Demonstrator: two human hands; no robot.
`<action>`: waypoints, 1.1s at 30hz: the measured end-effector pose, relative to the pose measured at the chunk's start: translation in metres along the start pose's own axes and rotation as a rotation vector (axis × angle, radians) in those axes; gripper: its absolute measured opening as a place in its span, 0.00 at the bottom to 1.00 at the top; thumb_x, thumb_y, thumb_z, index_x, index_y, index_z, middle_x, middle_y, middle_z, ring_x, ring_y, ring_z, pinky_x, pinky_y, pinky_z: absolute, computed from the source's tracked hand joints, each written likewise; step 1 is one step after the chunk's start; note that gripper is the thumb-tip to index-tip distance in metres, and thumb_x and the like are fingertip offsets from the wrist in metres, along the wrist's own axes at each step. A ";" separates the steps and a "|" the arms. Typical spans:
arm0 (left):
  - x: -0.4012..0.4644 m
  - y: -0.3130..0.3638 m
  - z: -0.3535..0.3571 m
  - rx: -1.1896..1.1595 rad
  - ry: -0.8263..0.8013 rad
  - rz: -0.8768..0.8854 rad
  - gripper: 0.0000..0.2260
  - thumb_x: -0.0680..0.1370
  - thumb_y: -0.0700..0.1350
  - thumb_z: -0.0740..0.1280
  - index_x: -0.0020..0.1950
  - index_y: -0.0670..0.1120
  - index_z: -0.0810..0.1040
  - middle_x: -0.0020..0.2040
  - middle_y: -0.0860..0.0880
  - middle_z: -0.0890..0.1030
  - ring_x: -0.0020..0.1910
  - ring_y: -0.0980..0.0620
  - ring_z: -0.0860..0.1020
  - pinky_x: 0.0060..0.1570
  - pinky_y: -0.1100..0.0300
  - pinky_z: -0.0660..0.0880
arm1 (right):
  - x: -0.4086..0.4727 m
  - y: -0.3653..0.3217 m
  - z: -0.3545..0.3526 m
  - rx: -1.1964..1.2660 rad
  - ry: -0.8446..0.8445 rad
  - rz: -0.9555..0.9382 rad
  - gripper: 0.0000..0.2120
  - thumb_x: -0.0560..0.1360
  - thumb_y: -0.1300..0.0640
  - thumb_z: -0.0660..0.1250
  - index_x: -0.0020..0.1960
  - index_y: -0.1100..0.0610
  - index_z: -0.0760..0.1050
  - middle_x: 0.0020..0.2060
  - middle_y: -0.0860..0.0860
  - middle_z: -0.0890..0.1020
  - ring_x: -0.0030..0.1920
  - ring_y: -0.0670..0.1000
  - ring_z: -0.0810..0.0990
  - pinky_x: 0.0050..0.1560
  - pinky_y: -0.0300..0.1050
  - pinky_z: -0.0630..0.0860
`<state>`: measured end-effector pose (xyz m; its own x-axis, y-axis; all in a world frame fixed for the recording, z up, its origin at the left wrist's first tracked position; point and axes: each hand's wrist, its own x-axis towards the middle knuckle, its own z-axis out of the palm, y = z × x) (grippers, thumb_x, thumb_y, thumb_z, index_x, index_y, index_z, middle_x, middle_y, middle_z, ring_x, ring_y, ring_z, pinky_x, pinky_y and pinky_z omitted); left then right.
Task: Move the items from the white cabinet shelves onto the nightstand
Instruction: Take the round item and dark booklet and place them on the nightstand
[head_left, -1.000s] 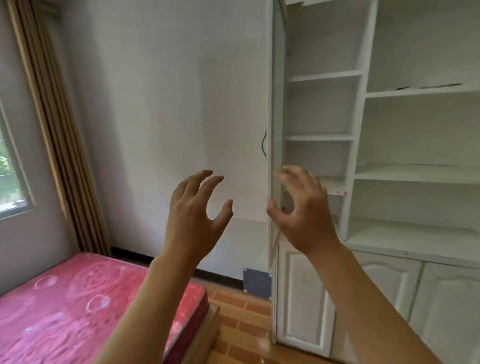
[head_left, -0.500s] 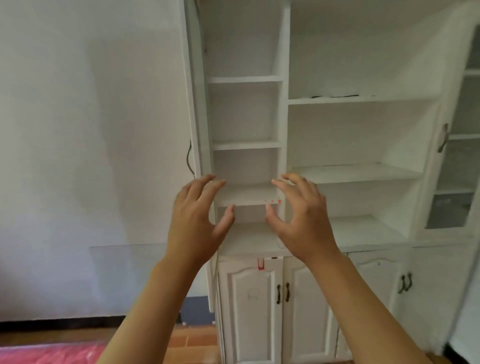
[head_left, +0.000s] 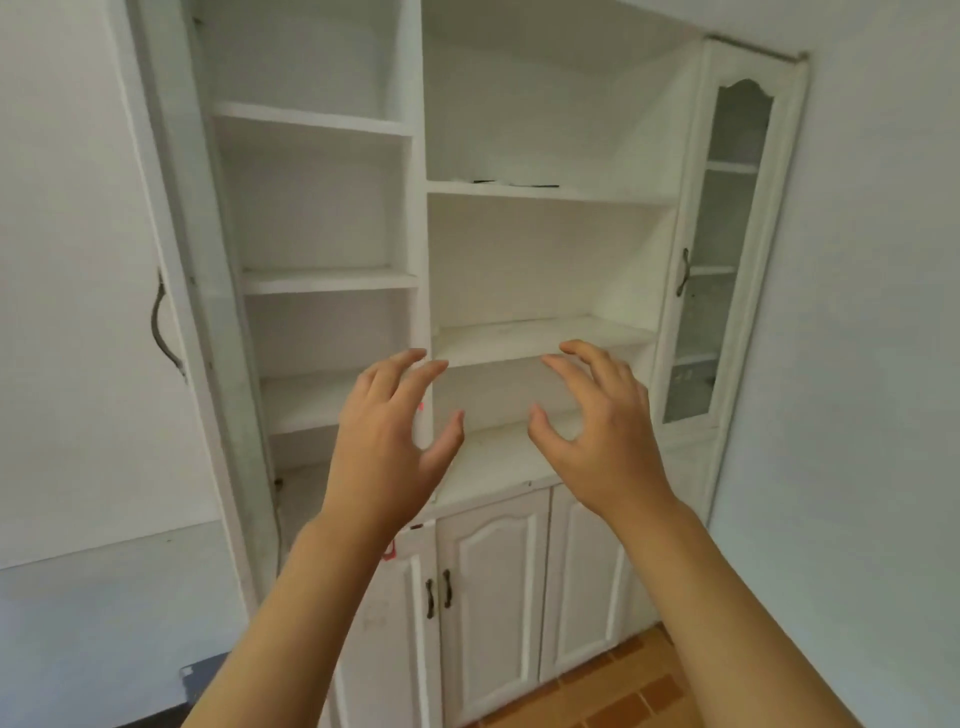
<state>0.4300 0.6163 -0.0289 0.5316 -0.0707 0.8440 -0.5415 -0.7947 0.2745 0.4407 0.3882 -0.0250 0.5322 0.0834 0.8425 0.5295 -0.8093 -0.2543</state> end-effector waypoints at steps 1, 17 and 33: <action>0.005 0.003 0.010 -0.012 -0.017 0.003 0.22 0.81 0.53 0.69 0.73 0.48 0.75 0.73 0.49 0.74 0.73 0.49 0.70 0.73 0.51 0.68 | 0.002 0.009 -0.004 -0.012 0.007 0.009 0.24 0.77 0.48 0.69 0.71 0.53 0.76 0.71 0.48 0.73 0.70 0.52 0.71 0.71 0.55 0.69; 0.110 0.086 0.191 -0.047 -0.010 0.053 0.24 0.81 0.57 0.67 0.76 0.53 0.71 0.75 0.53 0.70 0.75 0.51 0.67 0.74 0.44 0.69 | 0.066 0.205 -0.055 -0.181 0.093 -0.034 0.24 0.78 0.48 0.70 0.72 0.53 0.75 0.74 0.50 0.73 0.75 0.53 0.67 0.75 0.58 0.65; 0.193 0.168 0.390 -0.091 -0.032 0.099 0.23 0.81 0.57 0.66 0.75 0.53 0.72 0.75 0.52 0.72 0.75 0.48 0.68 0.74 0.40 0.69 | 0.108 0.410 -0.090 -0.237 0.077 0.047 0.25 0.78 0.42 0.67 0.73 0.49 0.74 0.75 0.48 0.72 0.76 0.52 0.68 0.76 0.54 0.63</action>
<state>0.6959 0.2333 0.0006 0.4921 -0.1668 0.8544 -0.6485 -0.7250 0.2320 0.6553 0.0129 0.0044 0.4962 0.0052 0.8682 0.3310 -0.9256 -0.1836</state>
